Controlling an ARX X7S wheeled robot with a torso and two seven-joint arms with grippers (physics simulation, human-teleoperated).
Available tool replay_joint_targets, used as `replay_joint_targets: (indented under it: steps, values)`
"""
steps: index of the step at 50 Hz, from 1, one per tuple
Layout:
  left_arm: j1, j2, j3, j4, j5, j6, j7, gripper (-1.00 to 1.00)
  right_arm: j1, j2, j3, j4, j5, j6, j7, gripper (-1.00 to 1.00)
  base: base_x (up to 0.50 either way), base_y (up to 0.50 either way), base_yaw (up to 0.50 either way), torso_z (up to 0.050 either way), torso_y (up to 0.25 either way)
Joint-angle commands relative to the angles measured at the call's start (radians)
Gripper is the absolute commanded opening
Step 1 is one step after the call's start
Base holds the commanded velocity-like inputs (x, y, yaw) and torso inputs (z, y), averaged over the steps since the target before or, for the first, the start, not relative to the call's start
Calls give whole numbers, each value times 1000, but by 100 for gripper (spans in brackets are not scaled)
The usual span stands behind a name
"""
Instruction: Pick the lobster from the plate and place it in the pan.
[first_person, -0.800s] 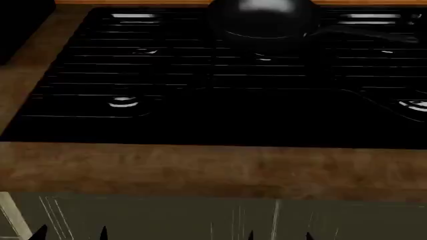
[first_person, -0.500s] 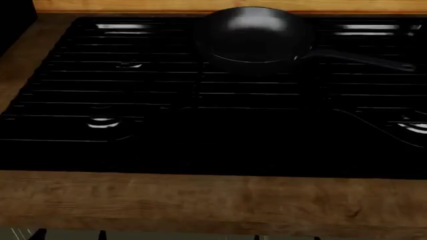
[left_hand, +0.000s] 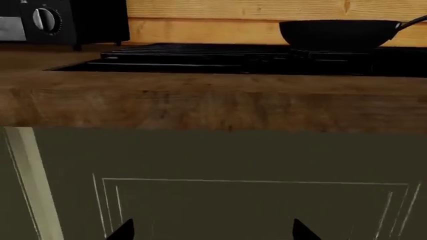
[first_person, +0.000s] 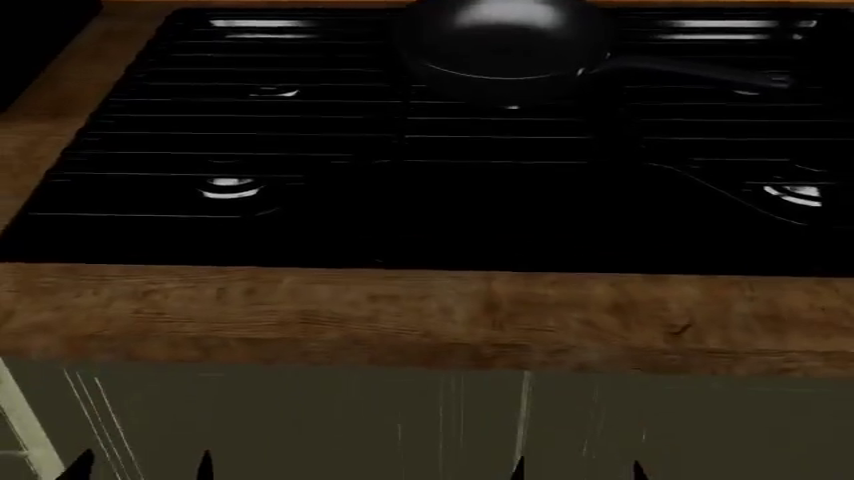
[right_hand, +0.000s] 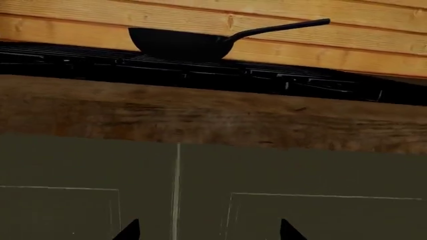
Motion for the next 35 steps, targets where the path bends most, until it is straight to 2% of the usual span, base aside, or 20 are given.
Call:
replay_joint_targets:
  steps: [1,5,7,8,9,27,35]
  values:
    - [-7,-12,15,-11,-1,-1,-35,100,5,14,-16,9,11,-4,20,100,-391,0,0,0,0]
    - [-4,-16,21,3,-11,-6,-36,100,2,18,-21,1,15,-5,25,100,-272,0,0,0,0]
    - [-12,-17,25,18,-20,-76,-43,100,2,21,-23,3,20,-13,27,100,0,0,0,0,0]
    - [-188,-93,458,-589,-146,483,-170,100,77,-31,11,479,-46,-406,-28,100,12,0,0,0,0]
    - [-11,62,-66,31,68,-126,37,100,-5,-63,78,-1,-60,-17,-72,100,0,0,0,0,0]
    - [-16,14,2,20,28,-122,-32,100,-2,-15,21,1,-22,-11,-10,100,0,0,0,0,0]
    - [-1,1,-8,115,-3,-186,-62,100,-33,-4,13,-158,15,96,-14,100,0,0,0,0,0]
